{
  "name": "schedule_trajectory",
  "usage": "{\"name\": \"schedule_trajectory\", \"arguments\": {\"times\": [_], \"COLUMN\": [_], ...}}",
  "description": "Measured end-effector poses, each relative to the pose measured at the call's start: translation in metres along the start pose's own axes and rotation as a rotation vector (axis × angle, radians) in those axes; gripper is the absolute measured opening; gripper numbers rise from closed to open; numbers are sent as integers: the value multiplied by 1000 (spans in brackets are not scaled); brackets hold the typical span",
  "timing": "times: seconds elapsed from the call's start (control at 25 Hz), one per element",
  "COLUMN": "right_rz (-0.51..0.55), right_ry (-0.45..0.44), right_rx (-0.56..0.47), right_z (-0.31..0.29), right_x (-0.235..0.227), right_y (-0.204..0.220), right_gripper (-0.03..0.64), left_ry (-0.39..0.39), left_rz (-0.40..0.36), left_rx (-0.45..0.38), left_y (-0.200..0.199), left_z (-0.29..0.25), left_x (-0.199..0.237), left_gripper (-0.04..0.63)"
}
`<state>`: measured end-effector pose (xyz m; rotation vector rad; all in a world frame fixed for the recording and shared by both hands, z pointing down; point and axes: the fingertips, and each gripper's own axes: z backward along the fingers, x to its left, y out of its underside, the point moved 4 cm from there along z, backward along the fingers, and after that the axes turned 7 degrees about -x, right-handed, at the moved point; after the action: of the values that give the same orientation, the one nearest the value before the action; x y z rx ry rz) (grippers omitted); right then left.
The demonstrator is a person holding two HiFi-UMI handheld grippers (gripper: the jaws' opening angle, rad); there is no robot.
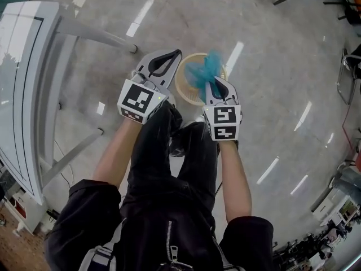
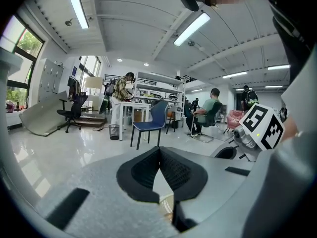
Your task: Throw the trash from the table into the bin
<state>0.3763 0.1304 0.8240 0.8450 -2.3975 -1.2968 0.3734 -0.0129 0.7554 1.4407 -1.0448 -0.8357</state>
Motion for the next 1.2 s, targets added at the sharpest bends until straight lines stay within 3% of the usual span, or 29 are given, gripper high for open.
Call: {"name": "schedule_trajectory", "arguments": {"times": [0.48,0.8,1.12,1.2], "right_rz": [46,99,179,178], "right_ry": [-34,-157,-154,-150], "right_rx": [26,220,317,333], "right_z": [-72,-123,-156,-159], "right_x": [-21,-12,-9,-9], "right_y": [89,184,231,233], "right_gripper": [21,21,25,77], "left_ry": [25,6,-24,-35], "left_rz": [-17,-17,7,6], "left_rx": [8,26,50,53], "left_y": [106,173,205,202], "left_z": [-26,-21,-3,2], "left_x": [14,29,31,33], "left_gripper": [6,6,6,6]}}
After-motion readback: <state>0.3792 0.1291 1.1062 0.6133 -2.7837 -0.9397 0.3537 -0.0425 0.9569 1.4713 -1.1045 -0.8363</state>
